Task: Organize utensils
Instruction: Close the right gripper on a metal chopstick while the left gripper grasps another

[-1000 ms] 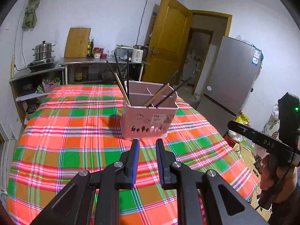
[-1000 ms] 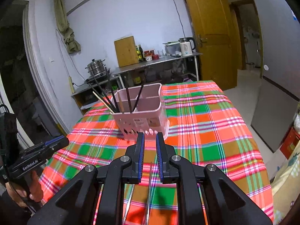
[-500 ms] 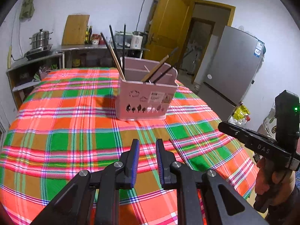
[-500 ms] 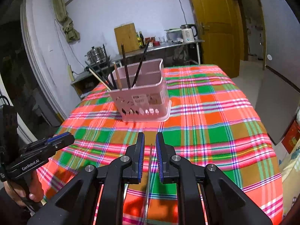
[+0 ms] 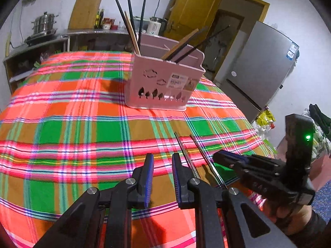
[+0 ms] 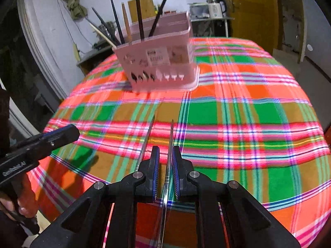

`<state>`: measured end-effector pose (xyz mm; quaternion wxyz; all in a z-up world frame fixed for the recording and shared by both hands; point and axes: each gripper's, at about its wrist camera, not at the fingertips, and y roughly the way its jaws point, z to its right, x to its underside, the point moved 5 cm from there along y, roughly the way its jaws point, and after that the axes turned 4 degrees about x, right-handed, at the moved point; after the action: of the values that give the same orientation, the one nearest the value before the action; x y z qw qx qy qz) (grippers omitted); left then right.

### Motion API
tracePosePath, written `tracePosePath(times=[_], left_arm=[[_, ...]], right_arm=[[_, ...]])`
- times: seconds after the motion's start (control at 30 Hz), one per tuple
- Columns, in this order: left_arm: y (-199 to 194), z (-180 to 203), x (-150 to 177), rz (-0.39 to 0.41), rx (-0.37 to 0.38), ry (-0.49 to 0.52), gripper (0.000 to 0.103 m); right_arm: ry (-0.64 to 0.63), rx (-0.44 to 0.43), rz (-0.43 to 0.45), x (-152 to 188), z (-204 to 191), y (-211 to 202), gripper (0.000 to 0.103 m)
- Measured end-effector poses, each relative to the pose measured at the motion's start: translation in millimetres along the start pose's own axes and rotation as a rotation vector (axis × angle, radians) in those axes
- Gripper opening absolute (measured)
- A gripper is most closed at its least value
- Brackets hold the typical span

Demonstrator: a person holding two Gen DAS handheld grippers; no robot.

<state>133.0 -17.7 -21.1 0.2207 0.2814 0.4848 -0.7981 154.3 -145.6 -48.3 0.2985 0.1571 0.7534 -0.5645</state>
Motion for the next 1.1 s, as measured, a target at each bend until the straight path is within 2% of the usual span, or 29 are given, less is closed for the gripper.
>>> tracePosePath(times=[0.17, 0.37, 0.63, 0.7, 0.73, 0.8, 0.97, 1.1], left_arm=[[24, 5, 0, -0.050, 0.029, -0.016, 0.017], [57, 17, -4, -0.112, 0.061, -0.033, 0.017], [95, 31, -2, -0.179, 0.017, -0.014, 0.017], [96, 34, -1, -0.172, -0.007, 0.025, 0.016], [97, 35, -1, -0.174, -0.023, 0.044, 0.010], [94, 34, 1, -0.178, -0.044, 0.068, 0.008], [75, 12, 8, -0.170, -0.090, 0.065, 0.006], [62, -6, 12, -0.168, -0.094, 0.035, 0.005]], right_arm=[[-0.001, 0.019, -0.048, 4, 4, 18, 0.013], [0.018, 0.035, -0.050, 7, 16, 17, 0.010], [0.048, 0.042, -0.048, 9, 30, 12, 0.008], [0.054, 0.041, -0.048, 10, 31, 12, 0.008], [0.058, 0.040, -0.048, 10, 32, 11, 0.008], [0.064, 0.039, -0.048, 11, 34, 10, 0.008], [0.069, 0.043, -0.051, 12, 34, 9, 0.008], [0.066, 0.042, -0.060, 10, 32, 11, 0.008]])
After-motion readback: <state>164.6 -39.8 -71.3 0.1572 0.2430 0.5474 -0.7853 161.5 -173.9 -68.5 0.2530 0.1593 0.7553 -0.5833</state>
